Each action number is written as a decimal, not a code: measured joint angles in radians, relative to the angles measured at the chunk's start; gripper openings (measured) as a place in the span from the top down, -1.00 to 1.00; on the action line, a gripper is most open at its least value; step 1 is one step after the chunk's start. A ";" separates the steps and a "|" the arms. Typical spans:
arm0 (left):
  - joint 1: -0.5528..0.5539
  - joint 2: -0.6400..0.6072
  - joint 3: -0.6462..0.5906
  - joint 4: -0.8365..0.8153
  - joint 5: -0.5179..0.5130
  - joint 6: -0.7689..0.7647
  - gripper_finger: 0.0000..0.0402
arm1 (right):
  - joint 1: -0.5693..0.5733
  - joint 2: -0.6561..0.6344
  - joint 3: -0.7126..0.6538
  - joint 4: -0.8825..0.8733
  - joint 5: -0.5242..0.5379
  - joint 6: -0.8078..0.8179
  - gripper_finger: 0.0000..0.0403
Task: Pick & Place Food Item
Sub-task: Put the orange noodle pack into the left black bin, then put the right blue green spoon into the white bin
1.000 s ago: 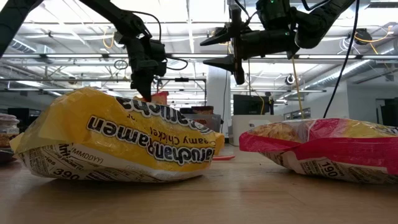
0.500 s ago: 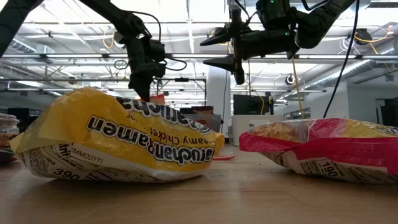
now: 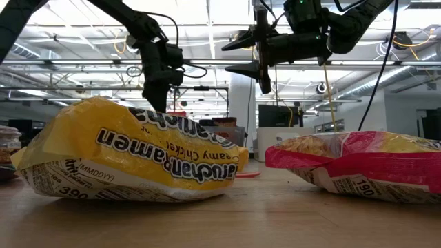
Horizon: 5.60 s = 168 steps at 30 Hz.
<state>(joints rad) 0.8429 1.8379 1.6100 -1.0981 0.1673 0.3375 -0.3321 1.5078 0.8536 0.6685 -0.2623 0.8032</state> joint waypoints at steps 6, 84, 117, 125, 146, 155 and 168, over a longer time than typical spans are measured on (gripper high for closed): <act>0.001 -0.035 0.000 0.009 -0.063 0.002 0.03 | 0.000 0.000 0.000 0.000 0.000 0.000 -0.03; -0.418 -1.089 -0.822 1.127 0.040 -0.925 0.02 | -0.035 0.000 0.000 0.016 0.182 0.009 -0.03; -0.406 -0.864 -0.822 1.195 0.163 -0.923 0.01 | 0.100 0.000 0.000 0.104 0.209 0.016 -0.03; -0.378 -0.859 -0.823 1.198 0.338 -0.909 0.01 | 0.098 -0.003 0.011 0.220 0.115 -0.007 -0.01; -0.426 -0.986 -0.629 0.373 0.315 -0.488 0.01 | 0.194 -0.018 0.398 -0.559 -0.018 -0.379 -0.01; -0.566 -0.986 -0.582 0.068 0.231 -0.387 0.01 | 0.272 -0.017 0.445 -0.686 0.130 -0.441 -0.01; -0.904 -0.960 -0.589 -0.026 -0.020 -0.305 0.01 | 0.335 0.064 0.445 -0.696 0.342 -0.369 -0.01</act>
<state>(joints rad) -0.0612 0.8782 1.0214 -1.1240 0.1475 0.0321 0.0032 1.5720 1.2987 -0.0271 0.0793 0.4339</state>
